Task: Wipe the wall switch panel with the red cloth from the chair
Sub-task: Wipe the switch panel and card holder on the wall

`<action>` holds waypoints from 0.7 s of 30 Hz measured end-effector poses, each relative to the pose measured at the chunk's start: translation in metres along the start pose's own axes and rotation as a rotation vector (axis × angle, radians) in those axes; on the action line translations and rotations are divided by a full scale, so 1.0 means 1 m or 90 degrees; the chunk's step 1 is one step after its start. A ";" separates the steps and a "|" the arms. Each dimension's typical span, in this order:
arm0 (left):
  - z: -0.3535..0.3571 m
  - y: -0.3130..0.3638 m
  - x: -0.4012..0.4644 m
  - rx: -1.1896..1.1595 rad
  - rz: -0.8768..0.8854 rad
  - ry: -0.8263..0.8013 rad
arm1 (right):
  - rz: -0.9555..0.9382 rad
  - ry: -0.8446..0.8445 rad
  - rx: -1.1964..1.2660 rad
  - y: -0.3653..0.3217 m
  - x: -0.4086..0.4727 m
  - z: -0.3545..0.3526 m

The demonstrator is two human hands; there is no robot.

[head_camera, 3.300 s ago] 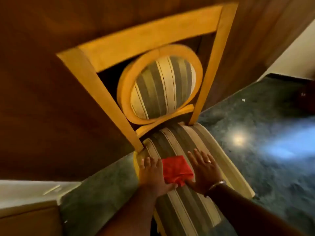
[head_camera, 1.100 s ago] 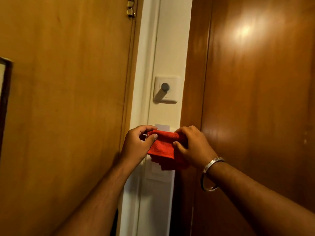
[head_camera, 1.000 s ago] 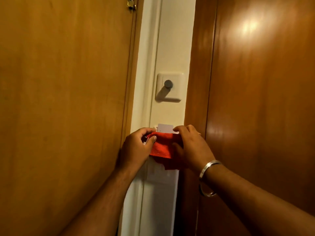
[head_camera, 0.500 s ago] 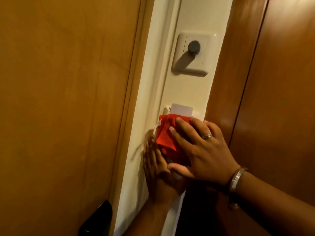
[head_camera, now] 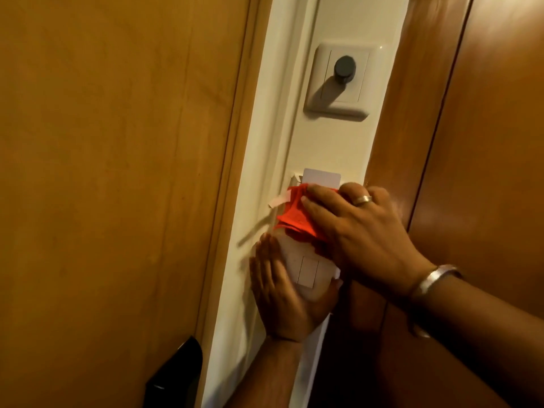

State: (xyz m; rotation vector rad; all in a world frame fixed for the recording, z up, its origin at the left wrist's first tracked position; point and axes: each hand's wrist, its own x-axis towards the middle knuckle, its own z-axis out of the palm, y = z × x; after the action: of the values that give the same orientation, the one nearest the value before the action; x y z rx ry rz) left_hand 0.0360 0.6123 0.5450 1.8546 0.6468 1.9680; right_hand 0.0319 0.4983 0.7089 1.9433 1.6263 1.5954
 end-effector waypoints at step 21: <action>0.000 0.002 -0.016 0.044 0.004 0.064 | -0.065 -0.088 -0.049 -0.025 0.040 -0.024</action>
State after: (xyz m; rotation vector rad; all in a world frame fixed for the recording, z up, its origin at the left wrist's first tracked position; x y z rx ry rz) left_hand 0.0376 0.6017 0.5328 1.8086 0.7481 2.0779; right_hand -0.0080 0.5283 0.7265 1.8568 1.5602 1.4301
